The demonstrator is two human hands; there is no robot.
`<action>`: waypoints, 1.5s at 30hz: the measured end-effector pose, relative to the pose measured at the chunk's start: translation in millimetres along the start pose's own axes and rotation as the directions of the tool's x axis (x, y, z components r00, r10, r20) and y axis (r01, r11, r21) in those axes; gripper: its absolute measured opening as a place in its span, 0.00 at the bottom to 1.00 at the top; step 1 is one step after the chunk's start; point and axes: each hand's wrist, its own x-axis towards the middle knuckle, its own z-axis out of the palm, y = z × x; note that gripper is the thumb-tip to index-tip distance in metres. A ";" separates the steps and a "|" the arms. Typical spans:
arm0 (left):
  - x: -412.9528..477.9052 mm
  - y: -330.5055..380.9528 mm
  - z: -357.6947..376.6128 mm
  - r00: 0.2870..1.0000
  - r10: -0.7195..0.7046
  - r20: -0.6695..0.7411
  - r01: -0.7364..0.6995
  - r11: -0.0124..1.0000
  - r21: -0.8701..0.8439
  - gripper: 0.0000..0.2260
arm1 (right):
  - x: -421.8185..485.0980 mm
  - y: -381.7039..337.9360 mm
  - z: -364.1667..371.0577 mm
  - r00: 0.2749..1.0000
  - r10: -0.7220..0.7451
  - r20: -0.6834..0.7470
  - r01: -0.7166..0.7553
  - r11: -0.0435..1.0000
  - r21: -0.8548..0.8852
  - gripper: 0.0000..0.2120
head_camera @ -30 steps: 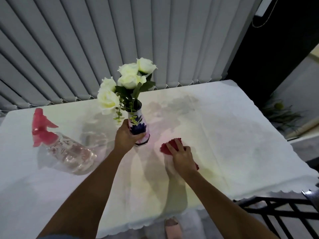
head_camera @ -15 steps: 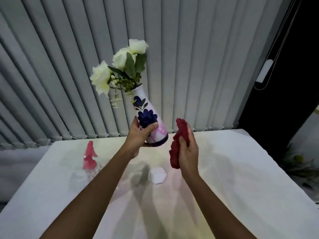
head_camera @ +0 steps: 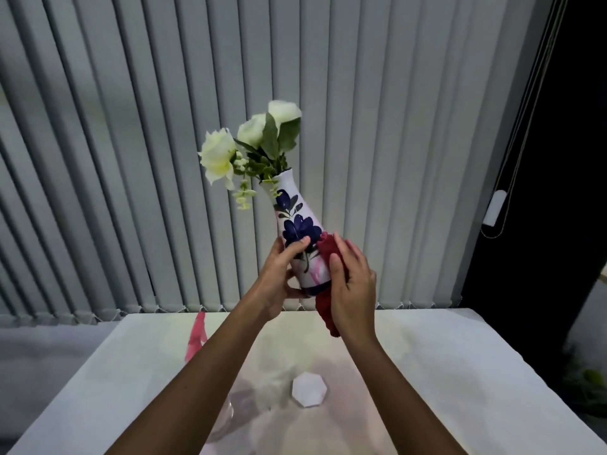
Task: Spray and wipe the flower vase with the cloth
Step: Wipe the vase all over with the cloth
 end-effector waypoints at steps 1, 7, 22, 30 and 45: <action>-1.0 0.2 0.5 1.000 0.014 -0.012 -0.014 1.000 -0.006 0.18 | 3.8 0.9 -2.0 1.000 0.015 0.011 -0.016 0.998 0.058 0.17; -4.5 -1.9 5.6 0.998 0.026 -0.066 -0.029 0.998 -0.057 0.15 | -16.6 8.4 -9.4 0.995 0.096 -0.019 -0.092 0.985 0.143 0.15; -8.5 -2.2 23.5 0.996 -0.014 -0.085 0.001 0.988 -0.153 0.18 | -13.3 1.2 -21.5 0.997 -0.037 -0.069 0.039 0.999 0.026 0.18; -12.3 -6.5 20.3 0.992 -0.086 -0.088 0.069 0.980 -0.185 0.26 | -35.2 12.1 -18.1 0.929 -0.360 -0.088 0.315 0.891 -0.327 0.19; -21.4 -8.3 -2.8 0.999 -0.030 0.021 0.031 0.999 -0.037 0.25 | 11.8 -7.5 -45.6 0.918 0.351 0.186 -0.379 0.914 0.146 0.12</action>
